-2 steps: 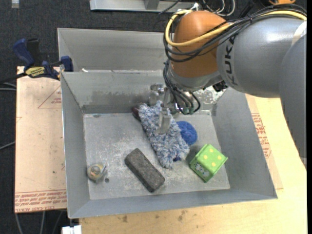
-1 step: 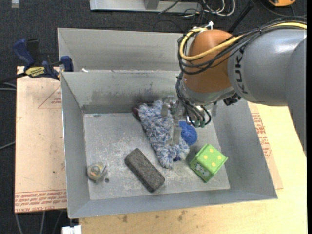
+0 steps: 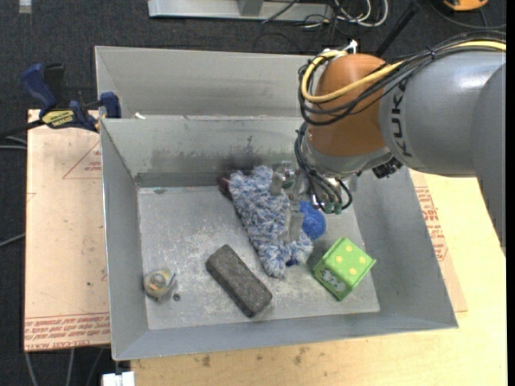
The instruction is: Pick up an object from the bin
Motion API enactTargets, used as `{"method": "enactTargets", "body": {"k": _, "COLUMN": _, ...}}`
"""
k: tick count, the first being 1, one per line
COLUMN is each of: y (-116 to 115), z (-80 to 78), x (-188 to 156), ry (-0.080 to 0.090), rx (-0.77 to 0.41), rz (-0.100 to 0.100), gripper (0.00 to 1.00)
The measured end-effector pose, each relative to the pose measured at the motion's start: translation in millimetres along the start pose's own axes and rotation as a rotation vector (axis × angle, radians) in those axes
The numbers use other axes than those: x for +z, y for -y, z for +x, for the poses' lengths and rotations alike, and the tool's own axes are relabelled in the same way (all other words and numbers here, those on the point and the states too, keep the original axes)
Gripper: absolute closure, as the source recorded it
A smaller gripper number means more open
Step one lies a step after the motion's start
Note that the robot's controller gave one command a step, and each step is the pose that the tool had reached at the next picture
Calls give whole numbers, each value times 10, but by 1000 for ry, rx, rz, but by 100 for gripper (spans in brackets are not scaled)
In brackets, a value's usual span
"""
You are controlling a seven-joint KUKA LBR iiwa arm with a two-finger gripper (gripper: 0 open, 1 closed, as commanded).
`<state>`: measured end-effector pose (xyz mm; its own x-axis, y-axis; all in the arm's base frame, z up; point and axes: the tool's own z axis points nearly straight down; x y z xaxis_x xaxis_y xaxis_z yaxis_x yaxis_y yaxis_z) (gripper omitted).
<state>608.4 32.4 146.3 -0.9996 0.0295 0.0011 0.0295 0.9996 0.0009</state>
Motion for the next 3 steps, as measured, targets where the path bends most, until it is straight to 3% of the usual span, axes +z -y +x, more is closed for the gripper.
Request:
{"method": "enactTargets", "body": {"k": 1, "y": -110, "z": -71, "x": -39, "ry": -1, "rx": -84, "rz": 2, "gripper": 0}}
{"method": "enactTargets", "body": {"k": 2, "y": -429, "z": -263, "x": 686, "ry": 2, "rx": -301, "rz": -2, "gripper": 100}}
{"method": "enactTargets", "body": {"k": 3, "y": -428, "z": -263, "x": 686, "ry": 2, "rx": -300, "rz": -2, "gripper": 100}}
